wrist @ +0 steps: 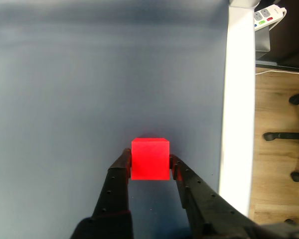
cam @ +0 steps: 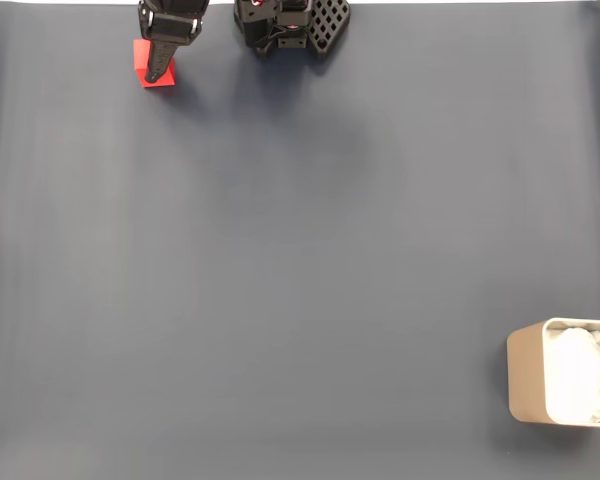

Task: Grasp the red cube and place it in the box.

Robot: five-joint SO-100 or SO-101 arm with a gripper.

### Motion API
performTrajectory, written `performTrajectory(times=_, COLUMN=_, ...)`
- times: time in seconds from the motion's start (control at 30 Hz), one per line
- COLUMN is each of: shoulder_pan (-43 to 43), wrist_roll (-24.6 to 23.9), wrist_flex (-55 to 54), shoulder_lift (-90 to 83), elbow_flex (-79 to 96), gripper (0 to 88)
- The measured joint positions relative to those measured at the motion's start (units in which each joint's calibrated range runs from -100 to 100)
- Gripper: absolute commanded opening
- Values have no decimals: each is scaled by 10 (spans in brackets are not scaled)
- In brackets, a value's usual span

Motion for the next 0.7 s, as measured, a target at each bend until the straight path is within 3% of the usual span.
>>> performTrajectory(times=0.7, shoulder_pan=-62, wrist_roll=17, wrist_flex=-6, shoulder_lift=83, elbow_flex=-132, gripper=62)
